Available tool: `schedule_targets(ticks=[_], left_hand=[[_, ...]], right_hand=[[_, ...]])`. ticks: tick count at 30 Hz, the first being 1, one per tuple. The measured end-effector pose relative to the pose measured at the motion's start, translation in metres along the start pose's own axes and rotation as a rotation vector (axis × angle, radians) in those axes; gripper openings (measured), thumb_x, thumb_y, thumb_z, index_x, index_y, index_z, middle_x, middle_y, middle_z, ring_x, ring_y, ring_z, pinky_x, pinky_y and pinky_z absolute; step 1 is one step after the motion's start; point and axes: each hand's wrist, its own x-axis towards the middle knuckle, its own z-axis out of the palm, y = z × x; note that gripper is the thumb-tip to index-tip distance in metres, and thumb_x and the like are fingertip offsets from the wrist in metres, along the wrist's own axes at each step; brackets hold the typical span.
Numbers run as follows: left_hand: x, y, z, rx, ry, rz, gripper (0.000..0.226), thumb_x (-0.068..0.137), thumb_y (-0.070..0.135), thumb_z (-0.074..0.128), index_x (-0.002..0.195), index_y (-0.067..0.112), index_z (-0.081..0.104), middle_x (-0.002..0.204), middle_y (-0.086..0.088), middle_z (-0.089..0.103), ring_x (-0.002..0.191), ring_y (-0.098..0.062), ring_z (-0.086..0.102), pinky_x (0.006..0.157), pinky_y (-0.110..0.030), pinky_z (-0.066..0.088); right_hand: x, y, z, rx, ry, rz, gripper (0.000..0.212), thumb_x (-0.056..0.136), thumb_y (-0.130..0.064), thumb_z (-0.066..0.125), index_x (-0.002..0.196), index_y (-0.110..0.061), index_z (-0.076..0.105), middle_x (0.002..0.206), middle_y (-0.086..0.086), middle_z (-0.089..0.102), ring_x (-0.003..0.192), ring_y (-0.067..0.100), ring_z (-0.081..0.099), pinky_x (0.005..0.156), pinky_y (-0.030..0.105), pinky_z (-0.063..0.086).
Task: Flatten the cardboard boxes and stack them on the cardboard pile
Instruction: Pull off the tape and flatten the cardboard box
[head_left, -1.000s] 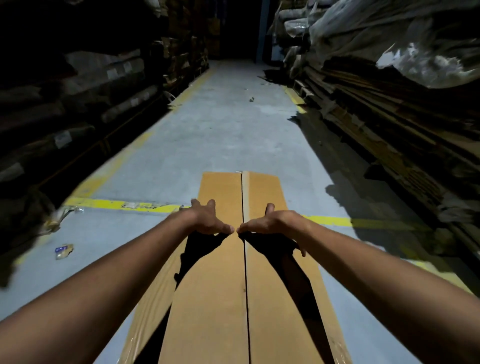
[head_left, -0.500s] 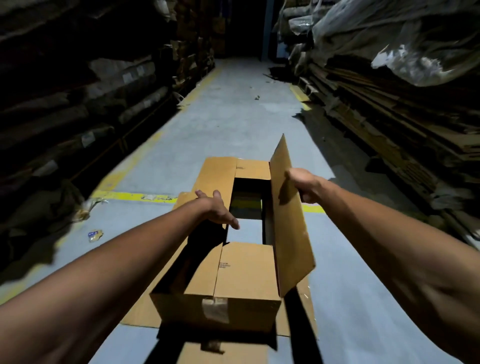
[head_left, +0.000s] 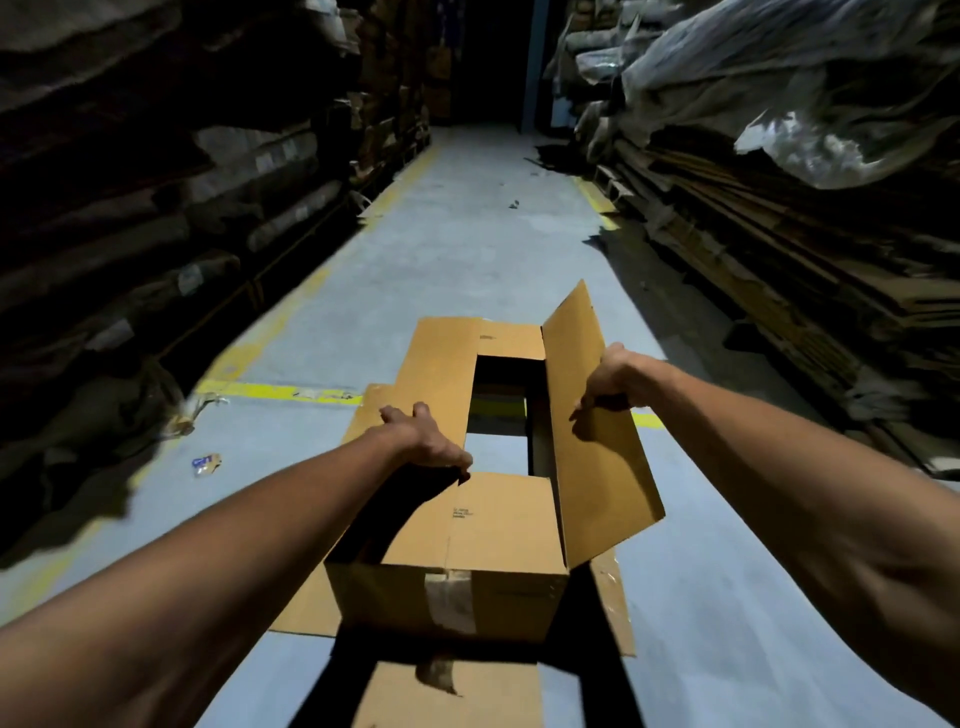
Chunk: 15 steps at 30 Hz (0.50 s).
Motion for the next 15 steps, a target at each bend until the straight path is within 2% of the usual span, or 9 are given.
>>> schedule_targets(ticks=[1,2,4,6,7,9,11,13,15], left_hand=[[-0.004,0.002,-0.007,-0.064,-0.003,0.016,0.132,0.068,0.077,0.071,0.164,0.015,0.005,0.166,-0.03,0.002,0.149,-0.052,0.026,0.117,-0.05,0.037],[-0.006,0.004,-0.017,-0.155,-0.02,0.053,0.115,0.075,0.071,0.069,0.161,0.013,0.018,0.163,-0.026,0.021,0.143,-0.047,0.038,0.108,-0.049,0.044],[-0.01,0.005,-0.04,-0.397,-0.09,0.147,0.068,0.091,0.056,0.06,0.14,0.011,0.048,0.135,-0.018,0.051,0.109,-0.039,0.057,0.08,-0.042,0.053],[-0.01,-0.007,-0.062,-0.606,-0.072,0.178,0.037,0.099,0.035,0.052,0.122,0.008,0.058,0.112,-0.017,0.056,0.088,-0.039,0.061,0.062,-0.042,0.056],[-0.005,-0.018,-0.071,-0.685,-0.02,0.17,0.033,0.096,0.025,0.052,0.119,0.003,0.061,0.107,-0.02,0.059,0.085,-0.04,0.064,0.06,-0.044,0.058],[0.005,-0.047,-0.084,-0.75,0.063,0.135,0.032,0.088,0.017,0.057,0.112,-0.004,0.066,0.097,-0.02,0.069,0.081,-0.034,0.069,0.069,-0.041,0.057],[0.009,-0.077,-0.09,-0.682,0.095,0.106,0.023,0.088,0.011,0.068,0.099,-0.008,0.068,0.084,-0.019,0.069,0.071,-0.031,0.066,0.068,-0.041,0.053],[0.018,-0.104,-0.085,-0.496,0.172,0.03,0.036,0.088,0.019,0.08,0.104,-0.008,0.062,0.089,-0.021,0.072,0.08,-0.038,0.072,0.068,-0.05,0.062],[0.014,-0.121,-0.075,-0.181,0.264,-0.068,0.071,0.083,0.039,0.087,0.126,-0.001,0.046,0.116,-0.022,0.066,0.105,-0.042,0.069,0.076,-0.05,0.064]], right_hand=[[0.0,0.001,0.002,0.018,0.058,-0.016,0.065,0.081,-0.017,0.091,0.122,-0.007,0.041,0.108,0.015,0.061,0.088,0.026,0.066,0.059,0.031,0.061],[0.0,0.002,0.004,0.026,0.127,-0.036,0.072,0.079,-0.018,0.092,0.126,-0.01,0.038,0.113,0.015,0.058,0.095,0.029,0.064,0.065,0.035,0.062],[0.007,0.009,0.004,0.021,0.255,-0.11,0.079,0.08,-0.018,0.092,0.134,-0.009,0.036,0.115,0.017,0.055,0.102,0.033,0.06,0.078,0.04,0.058],[0.009,0.017,0.001,-0.078,0.347,-0.223,0.068,0.088,-0.01,0.082,0.135,-0.012,0.033,0.114,0.017,0.055,0.101,0.032,0.058,0.079,0.044,0.053],[0.009,0.021,0.0,-0.243,0.389,-0.286,0.064,0.091,-0.007,0.075,0.137,-0.015,0.031,0.122,0.019,0.052,0.107,0.036,0.057,0.084,0.049,0.053],[0.008,0.026,0.003,-0.737,0.455,-0.382,0.074,0.092,-0.01,0.068,0.15,-0.023,0.026,0.149,0.022,0.033,0.131,0.046,0.043,0.102,0.058,0.046],[0.009,0.027,0.013,-1.08,0.359,-0.446,0.069,0.095,-0.019,0.064,0.155,-0.024,0.031,0.161,0.016,0.028,0.145,0.043,0.029,0.114,0.059,0.032],[0.001,0.026,0.03,-1.083,0.103,-0.49,0.049,0.1,-0.027,0.059,0.147,-0.023,0.047,0.151,0.009,0.047,0.142,0.033,0.04,0.119,0.058,0.027],[-0.014,0.02,0.047,-0.941,-0.145,-0.473,0.037,0.107,-0.046,0.045,0.128,-0.019,0.059,0.135,0.008,0.06,0.131,0.028,0.053,0.118,0.054,0.027]])
